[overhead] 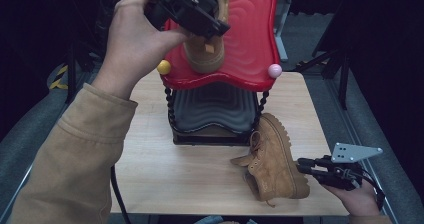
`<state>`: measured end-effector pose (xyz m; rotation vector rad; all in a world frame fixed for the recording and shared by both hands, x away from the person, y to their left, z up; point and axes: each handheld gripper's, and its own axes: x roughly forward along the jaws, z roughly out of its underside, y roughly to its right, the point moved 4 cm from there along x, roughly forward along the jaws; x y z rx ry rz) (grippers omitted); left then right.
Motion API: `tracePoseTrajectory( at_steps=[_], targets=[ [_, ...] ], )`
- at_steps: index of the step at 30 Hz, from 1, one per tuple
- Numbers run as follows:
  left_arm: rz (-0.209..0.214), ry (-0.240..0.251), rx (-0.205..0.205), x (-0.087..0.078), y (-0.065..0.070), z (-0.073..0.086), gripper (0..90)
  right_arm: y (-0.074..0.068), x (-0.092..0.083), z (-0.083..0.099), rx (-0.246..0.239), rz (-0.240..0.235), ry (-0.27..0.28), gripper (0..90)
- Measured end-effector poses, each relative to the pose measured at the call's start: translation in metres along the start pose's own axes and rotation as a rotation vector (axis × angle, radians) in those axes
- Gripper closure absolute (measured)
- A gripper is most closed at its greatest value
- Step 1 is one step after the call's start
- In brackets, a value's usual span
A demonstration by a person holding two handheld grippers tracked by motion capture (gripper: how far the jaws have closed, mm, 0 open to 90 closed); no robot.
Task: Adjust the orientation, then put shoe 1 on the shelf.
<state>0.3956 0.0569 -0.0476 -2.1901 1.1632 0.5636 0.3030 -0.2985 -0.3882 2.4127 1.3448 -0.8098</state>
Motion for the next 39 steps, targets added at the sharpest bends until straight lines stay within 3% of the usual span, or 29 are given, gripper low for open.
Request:
tracePoseTrajectory(
  at_steps=[3, 6, 9, 12, 13, 14, 17, 25, 29, 33, 36, 39],
  targets=[
    [0.106, 0.112, -0.044, -0.004, 0.006, -0.001, 42.3, 0.0, 0.001, 0.0, -0.001, -0.001, -0.002, 74.7],
    [0.206, 0.194, -0.043, -0.002, 0.018, 0.003, 41.9, 0.0, 0.001, 0.0, -0.002, -0.002, 0.0, 74.7],
    [0.266, 0.244, -0.058, 0.009, 0.03, 0.016, 42.8, 0.001, 0.001, -0.001, 0.003, 0.006, 0.004, 74.9],
    [0.29, 0.257, -0.072, 0.02, 0.038, 0.028, 43.0, 0.003, 0.002, -0.002, 0.017, 0.024, -0.001, 75.3],
    [0.322, 0.266, -0.089, 0.026, 0.043, 0.035, 42.4, 0.006, 0.003, -0.001, 0.036, 0.048, -0.013, 77.4],
    [0.318, 0.259, -0.095, 0.038, 0.051, 0.048, 42.1, 0.006, 0.004, -0.001, 0.042, 0.056, -0.018, 79.2],
    [0.287, 0.238, -0.104, 0.051, 0.06, 0.062, 42.6, 0.009, 0.006, -0.001, 0.04, 0.093, -0.016, 85.1],
    [0.267, 0.269, -0.134, 0.08, 0.079, 0.105, 42.2, 0.013, 0.005, -0.004, 0.061, 0.109, -0.008, 88.7],
    [0.266, 0.257, -0.135, 0.092, 0.091, 0.13, 39.7, 0.016, 0.006, -0.004, 0.078, 0.117, -0.012, 88.9],
    [0.296, 0.255, -0.147, 0.108, 0.105, 0.149, 39.7, 0.02, 0.01, -0.007, 0.078, 0.113, -0.017, 88.9],
    [0.299, 0.261, -0.163, 0.113, 0.108, 0.156, 39.3, 0.019, 0.013, -0.008, 0.081, 0.103, -0.028, 88.9],
    [0.298, 0.267, -0.204, 0.118, 0.105, 0.163, 39.0, 0.017, 0.017, -0.008, 0.075, 0.095, -0.042, 88.9]
  ],
)
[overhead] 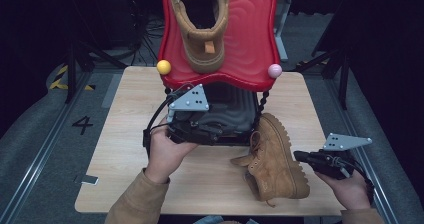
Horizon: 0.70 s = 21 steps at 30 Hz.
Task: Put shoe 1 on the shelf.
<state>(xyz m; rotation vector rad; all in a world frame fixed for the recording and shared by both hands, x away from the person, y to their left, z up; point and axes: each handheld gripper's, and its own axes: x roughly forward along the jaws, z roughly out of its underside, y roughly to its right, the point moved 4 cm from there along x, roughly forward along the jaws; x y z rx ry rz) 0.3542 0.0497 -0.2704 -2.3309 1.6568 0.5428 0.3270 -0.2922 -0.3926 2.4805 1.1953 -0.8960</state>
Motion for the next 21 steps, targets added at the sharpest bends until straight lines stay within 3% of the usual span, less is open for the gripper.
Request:
tracePoseTrajectory(
  at_steps=[3, 6, 10, 21],
  targets=[
    [-0.005, 0.017, -0.03, -0.002, -0.004, 0.005, 38.7, 0.0, 0.005, 0.005, 0.005, -0.007, -0.028, 88.9],
    [-0.033, -0.006, -0.036, -0.001, -0.008, 0.011, 38.2, -0.001, 0.009, 0.012, 0.012, -0.015, -0.052, 89.0],
    [-0.039, -0.016, -0.052, 0.0, -0.012, 0.017, 38.1, -0.004, 0.011, 0.019, 0.006, -0.025, -0.079, 89.1],
    [-0.051, -0.018, -0.054, -0.003, -0.012, 0.019, 37.4, -0.006, 0.012, 0.021, -0.02, -0.018, -0.106, 89.9]
  ],
)
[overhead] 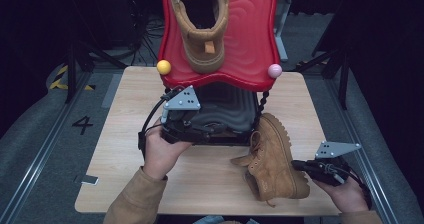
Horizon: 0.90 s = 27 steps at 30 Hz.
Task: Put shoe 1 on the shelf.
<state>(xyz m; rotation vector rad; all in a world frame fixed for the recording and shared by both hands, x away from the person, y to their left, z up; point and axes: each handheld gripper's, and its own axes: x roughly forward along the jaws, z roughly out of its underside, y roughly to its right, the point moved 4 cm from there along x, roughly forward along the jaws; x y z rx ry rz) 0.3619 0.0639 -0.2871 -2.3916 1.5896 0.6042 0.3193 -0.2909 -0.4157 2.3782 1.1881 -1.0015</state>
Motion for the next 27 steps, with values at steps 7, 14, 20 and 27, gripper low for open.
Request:
tracePoseTrajectory(
  at_steps=[7, 14, 20, 27],
  targets=[
    [0.001, -0.005, 0.007, 0.0, 0.002, 0.0, 37.3, 0.005, -0.004, 0.002, 0.008, 0.019, -0.007, 90.0],
    [-0.004, -0.006, 0.007, 0.0, 0.002, 0.001, 37.3, 0.023, -0.017, 0.013, 0.067, 0.093, -0.019, 90.0],
    [0.001, -0.017, 0.009, 0.003, 0.003, 0.001, 37.3, 0.039, -0.023, 0.025, 0.116, 0.14, -0.044, 90.0],
    [0.0, -0.017, 0.01, 0.005, 0.004, 0.001, 37.3, 0.063, -0.02, 0.049, 0.177, 0.211, -0.091, 90.0]
  ],
)
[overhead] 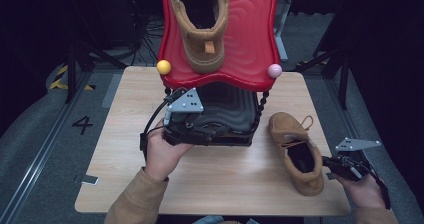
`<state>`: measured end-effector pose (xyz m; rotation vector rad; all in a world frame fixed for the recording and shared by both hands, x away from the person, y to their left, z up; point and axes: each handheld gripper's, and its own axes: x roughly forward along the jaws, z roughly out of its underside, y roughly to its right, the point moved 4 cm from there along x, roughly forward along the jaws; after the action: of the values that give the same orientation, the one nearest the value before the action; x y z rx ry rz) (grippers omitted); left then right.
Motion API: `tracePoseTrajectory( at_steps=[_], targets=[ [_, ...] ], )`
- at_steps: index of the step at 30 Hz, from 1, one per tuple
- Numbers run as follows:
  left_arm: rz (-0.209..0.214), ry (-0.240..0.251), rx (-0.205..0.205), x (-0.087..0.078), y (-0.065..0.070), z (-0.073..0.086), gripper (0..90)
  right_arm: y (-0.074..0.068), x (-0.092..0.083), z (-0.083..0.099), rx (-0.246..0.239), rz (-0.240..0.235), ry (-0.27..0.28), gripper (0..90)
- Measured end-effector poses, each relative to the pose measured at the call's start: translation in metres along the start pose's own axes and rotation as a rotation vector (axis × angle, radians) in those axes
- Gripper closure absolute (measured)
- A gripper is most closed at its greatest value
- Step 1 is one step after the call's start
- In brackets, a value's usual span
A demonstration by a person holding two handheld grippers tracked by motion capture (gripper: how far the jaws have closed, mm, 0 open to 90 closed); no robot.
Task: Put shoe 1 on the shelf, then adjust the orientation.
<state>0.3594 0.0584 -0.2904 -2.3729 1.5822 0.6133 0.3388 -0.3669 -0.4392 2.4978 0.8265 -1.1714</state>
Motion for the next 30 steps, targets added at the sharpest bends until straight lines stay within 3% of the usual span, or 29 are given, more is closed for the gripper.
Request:
tracePoseTrajectory(
  at_steps=[3, 5, 13, 19, 26, 30],
  targets=[
    [0.005, -0.011, 0.0, 0.002, 0.001, 0.001, 37.3, 0.017, 0.009, 0.015, 0.051, 0.031, -0.037, 90.0],
    [0.009, -0.009, 0.001, 0.003, 0.002, 0.001, 37.3, 0.024, 0.01, 0.022, 0.105, -0.044, 0.009, 90.0],
    [0.009, -0.006, -0.002, 0.002, 0.001, 0.001, 37.4, 0.025, 0.008, 0.022, 0.102, -0.059, 0.038, 90.0],
    [0.004, -0.012, -0.002, 0.002, 0.001, 0.002, 37.3, 0.024, 0.0, 0.018, 0.075, -0.036, 0.064, 89.9],
    [0.003, -0.024, -0.009, 0.004, 0.0, 0.004, 37.3, 0.024, -0.036, 0.006, 0.068, -0.032, 0.172, 89.0],
    [0.0, -0.031, -0.008, 0.005, 0.0, 0.005, 37.3, 0.023, -0.058, -0.002, 0.055, -0.045, 0.231, 80.4]
  ],
)
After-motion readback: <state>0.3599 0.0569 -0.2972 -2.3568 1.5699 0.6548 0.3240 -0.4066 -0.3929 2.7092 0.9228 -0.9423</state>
